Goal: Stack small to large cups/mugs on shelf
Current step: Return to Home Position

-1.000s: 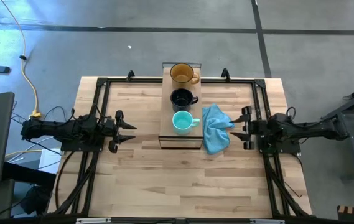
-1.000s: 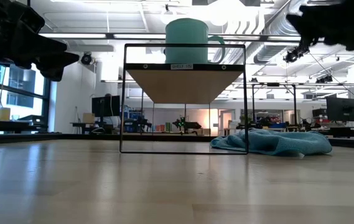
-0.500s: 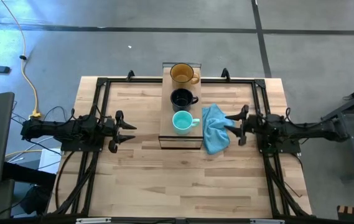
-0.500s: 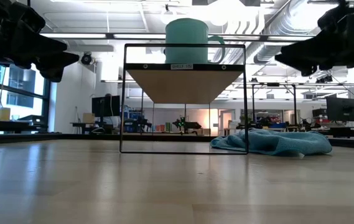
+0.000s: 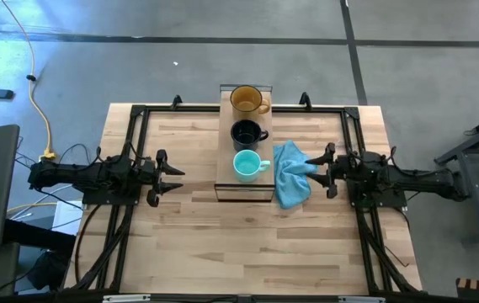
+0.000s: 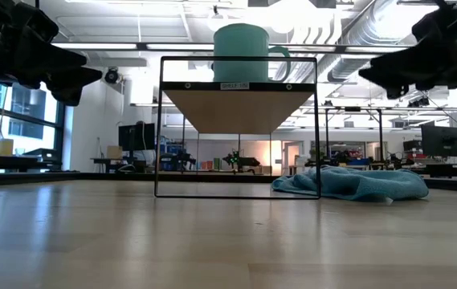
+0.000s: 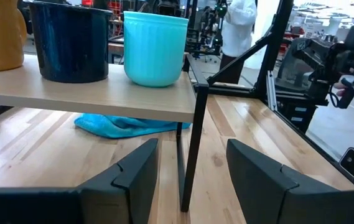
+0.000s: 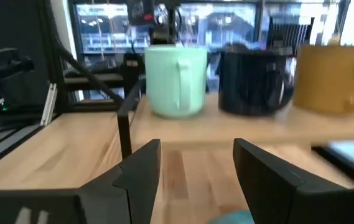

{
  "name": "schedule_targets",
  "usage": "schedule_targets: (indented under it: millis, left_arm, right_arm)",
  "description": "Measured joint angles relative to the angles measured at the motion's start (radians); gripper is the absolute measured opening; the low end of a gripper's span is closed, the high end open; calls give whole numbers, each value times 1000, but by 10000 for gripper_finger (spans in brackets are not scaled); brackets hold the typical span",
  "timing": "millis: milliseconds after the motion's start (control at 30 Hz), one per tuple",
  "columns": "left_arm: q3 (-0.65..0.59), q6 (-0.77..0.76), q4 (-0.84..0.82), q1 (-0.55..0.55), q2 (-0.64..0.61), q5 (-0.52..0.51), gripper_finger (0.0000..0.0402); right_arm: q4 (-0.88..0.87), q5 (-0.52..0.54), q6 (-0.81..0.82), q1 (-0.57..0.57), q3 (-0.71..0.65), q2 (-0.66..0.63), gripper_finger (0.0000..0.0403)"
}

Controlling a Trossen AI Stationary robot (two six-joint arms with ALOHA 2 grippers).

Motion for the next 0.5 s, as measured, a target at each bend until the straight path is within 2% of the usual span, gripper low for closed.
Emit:
schedule_targets:
  millis: [167, 500]
  left_arm:
    - [0, 0, 0, 0, 0, 0, 179]
    - [0, 0, 0, 0, 0, 0, 179]
  right_arm:
    - [-135, -10, 44, -2, 0, -41, 195]
    - [-196, -35, 65, -2, 2, -96, 195]
